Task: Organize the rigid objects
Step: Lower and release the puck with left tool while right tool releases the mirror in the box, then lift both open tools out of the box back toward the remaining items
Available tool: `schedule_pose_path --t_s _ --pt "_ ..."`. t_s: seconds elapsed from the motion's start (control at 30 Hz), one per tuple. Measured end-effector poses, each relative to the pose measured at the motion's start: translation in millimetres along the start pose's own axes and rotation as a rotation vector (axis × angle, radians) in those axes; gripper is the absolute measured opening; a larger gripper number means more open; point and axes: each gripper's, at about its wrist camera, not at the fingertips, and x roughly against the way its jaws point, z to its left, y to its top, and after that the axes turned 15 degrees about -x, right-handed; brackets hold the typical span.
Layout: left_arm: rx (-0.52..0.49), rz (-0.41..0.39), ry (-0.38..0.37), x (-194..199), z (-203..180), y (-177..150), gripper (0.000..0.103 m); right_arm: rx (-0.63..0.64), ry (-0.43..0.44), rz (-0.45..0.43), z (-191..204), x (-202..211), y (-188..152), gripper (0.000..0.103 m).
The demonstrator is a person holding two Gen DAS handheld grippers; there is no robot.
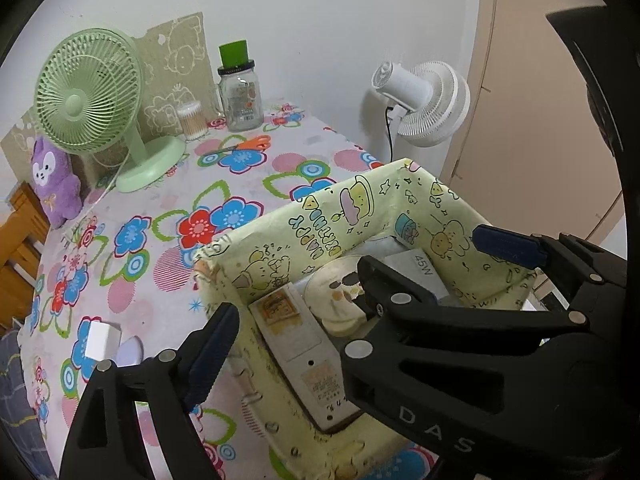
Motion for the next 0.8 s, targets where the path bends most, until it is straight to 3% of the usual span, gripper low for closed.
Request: schedule_pose_path --t_s 0.8 --pt "0.050 -0.063 0.061 49 15 -35 0.092 0.060 0.013 -0.063 34 53 -30 0.090"
